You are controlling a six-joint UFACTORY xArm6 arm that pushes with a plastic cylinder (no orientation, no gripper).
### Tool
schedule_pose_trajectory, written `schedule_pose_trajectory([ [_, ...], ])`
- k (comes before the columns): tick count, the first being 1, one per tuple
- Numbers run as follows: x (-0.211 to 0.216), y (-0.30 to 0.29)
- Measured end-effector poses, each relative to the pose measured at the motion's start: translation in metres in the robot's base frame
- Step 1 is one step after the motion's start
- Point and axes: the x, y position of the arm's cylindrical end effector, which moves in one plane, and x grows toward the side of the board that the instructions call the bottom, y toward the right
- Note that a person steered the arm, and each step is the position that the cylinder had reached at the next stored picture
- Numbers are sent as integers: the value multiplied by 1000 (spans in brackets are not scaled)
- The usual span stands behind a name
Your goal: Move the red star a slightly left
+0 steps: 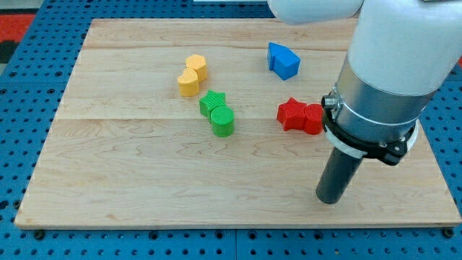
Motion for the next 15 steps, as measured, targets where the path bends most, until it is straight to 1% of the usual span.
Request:
schedule_pose_trajectory([
  [1, 0, 0],
  [4, 0, 36],
  [5, -22, 4],
  [6, -35, -4],
  [7, -28, 32],
  [8, -36, 81],
  [9, -82, 95],
  [10, -109, 100],
  [11, -109, 116],
  [15, -109, 117],
])
